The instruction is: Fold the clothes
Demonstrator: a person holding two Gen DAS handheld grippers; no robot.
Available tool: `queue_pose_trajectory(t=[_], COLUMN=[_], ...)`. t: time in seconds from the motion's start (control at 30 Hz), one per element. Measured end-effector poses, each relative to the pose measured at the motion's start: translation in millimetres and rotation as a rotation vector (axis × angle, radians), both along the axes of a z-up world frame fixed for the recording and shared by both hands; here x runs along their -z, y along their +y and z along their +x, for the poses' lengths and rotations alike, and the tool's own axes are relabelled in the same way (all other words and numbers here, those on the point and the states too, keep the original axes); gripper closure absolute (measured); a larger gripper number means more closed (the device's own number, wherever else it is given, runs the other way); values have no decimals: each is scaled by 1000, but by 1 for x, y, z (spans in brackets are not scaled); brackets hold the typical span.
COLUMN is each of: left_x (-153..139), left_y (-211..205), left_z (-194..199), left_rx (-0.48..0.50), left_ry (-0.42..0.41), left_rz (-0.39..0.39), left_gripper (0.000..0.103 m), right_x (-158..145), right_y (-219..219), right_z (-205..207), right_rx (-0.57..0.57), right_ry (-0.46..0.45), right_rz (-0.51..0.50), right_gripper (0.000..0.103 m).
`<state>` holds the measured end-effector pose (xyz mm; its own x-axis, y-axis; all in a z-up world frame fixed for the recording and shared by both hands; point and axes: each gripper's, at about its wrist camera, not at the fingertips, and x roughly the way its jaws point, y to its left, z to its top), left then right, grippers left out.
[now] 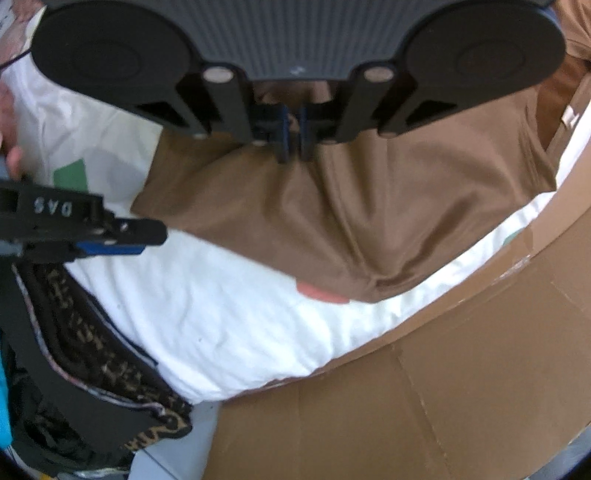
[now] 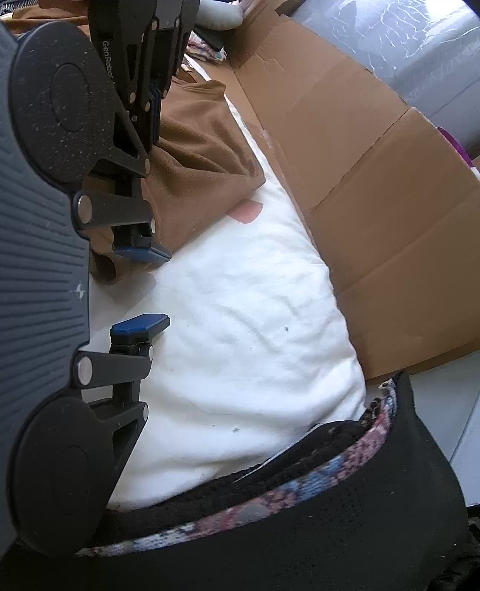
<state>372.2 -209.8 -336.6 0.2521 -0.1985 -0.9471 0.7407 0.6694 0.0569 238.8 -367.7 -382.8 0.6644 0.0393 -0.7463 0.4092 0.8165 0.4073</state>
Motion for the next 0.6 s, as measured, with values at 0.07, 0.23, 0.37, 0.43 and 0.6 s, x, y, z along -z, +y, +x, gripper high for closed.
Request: queue_pose_trajectory(t=[0.07, 0.23, 0.37, 0.43, 0.6], left_x=[0, 3, 5, 6, 10], left_y=[6, 12, 16, 18, 23], left_z=[3, 6, 8, 9, 14], left_rx=[-15, -8, -10, -11, -22], left_ry=[13, 19, 19, 14, 19], left_rz=[2, 23, 38, 47, 71], left_gripper=[100, 103, 103, 103, 103], right_x=[1, -2, -1, -2, 4], right_y=[1, 11, 12, 10, 12], right_z=[0, 6, 9, 8, 6], right_rx=[-4, -38, -29, -18, -29], right_ry=[-3, -20, -15, -17, 6], right_rz=[12, 22, 20, 23, 40], right_gripper=[65, 65, 65, 65, 65])
